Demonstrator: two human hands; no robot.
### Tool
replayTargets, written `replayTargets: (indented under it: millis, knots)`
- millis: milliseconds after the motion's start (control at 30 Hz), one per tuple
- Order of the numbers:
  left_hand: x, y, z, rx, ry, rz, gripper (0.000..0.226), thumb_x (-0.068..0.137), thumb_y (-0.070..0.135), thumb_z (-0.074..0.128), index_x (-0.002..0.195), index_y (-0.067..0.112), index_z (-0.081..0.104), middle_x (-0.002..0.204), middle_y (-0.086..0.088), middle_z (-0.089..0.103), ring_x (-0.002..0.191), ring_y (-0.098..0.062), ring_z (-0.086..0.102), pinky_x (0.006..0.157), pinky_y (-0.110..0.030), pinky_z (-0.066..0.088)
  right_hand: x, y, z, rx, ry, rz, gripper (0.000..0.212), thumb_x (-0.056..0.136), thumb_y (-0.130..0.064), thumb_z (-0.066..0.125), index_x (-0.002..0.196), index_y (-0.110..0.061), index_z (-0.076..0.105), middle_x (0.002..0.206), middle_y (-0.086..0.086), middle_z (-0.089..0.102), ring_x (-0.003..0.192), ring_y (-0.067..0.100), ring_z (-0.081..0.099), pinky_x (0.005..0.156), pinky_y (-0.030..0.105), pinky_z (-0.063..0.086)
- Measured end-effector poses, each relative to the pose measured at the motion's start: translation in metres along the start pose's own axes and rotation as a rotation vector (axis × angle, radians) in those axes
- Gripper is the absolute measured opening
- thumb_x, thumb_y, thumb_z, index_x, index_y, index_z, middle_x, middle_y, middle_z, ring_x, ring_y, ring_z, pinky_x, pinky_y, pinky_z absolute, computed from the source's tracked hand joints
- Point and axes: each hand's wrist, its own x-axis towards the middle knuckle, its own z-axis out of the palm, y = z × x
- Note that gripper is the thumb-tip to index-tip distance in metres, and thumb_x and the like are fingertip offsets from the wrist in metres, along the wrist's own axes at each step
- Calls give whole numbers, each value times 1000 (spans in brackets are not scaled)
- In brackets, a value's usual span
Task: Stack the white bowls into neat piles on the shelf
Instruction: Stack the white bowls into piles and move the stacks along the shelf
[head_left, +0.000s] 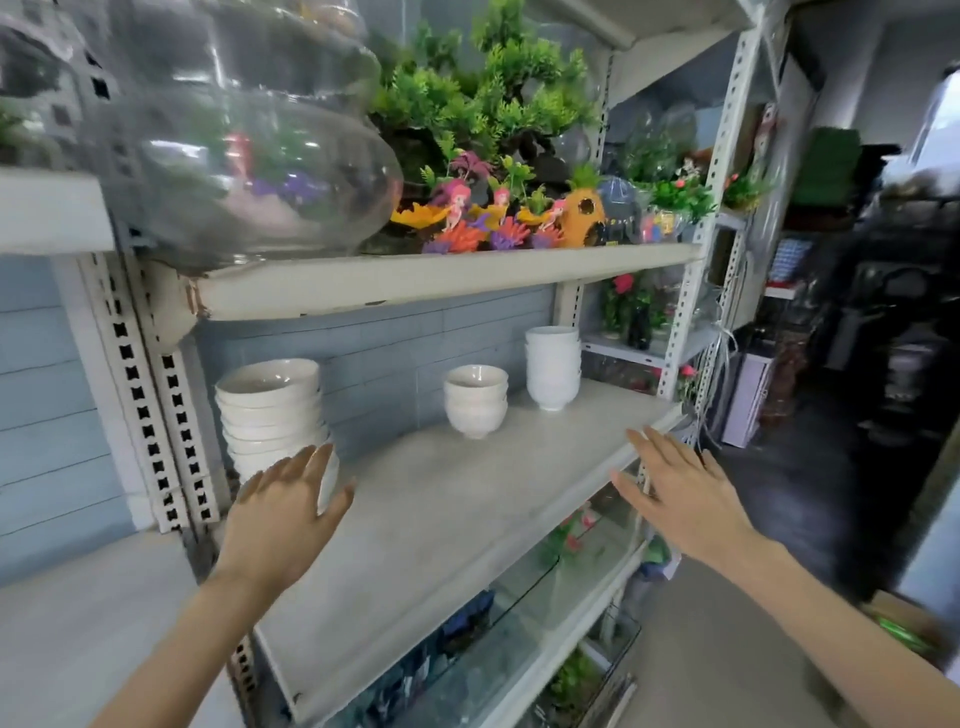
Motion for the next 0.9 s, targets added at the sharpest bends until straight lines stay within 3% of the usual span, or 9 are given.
replayTargets:
  millis: [100, 233, 367, 633, 800, 900]
  knots:
    - [37, 28, 28, -83, -19, -36, 58, 88, 48, 41, 128, 7, 55, 125, -13, 62, 110, -35, 59, 94, -45, 45, 35, 25, 9, -11, -8, 3, 66, 95, -58, 24, 150, -26, 9, 158, -2, 14, 145, 16, 13, 116, 41, 14]
    - [82, 65, 59, -69, -108, -42, 58, 95, 48, 40, 142, 13, 39, 144, -8, 46, 130, -31, 43, 107, -38, 32, 78, 61, 21, 9, -13, 40, 67, 94, -59, 24, 150, -27, 6, 158, -3, 11, 145, 16, 10, 118, 42, 13]
    - [109, 89, 83, -48, -126, -30, 58, 94, 51, 41, 136, 10, 48, 134, -13, 55, 118, -36, 53, 100, -42, 40, 106, 93, 42, 31, -55, 75, 69, 93, -60, 23, 150, -26, 5, 159, -2, 7, 146, 18, 8, 117, 42, 8]
    - [149, 136, 119, 13, -147, -87, 52, 94, 46, 45, 134, 13, 49, 132, -9, 57, 117, -32, 54, 97, -39, 41, 164, 152, 83, 36, -1, 44, 56, 97, -50, 31, 144, -21, 29, 150, -5, 33, 139, 15, 27, 116, 42, 20]
    - [167, 179, 147, 25, -106, -138, 46, 91, 41, 52, 124, 10, 58, 111, -13, 66, 104, -34, 61, 89, -42, 46, 215, 199, 106, 39, -86, -25, 61, 97, -53, 24, 150, -25, 10, 158, -3, 11, 145, 17, 11, 117, 43, 12]
    - [178, 212, 162, 44, -109, -200, 52, 94, 44, 46, 135, 11, 49, 132, -10, 57, 121, -32, 51, 100, -41, 40, 247, 228, 112, 51, -100, -90, 64, 96, -55, 21, 151, -25, 5, 159, -3, 6, 146, 17, 8, 118, 45, 12]
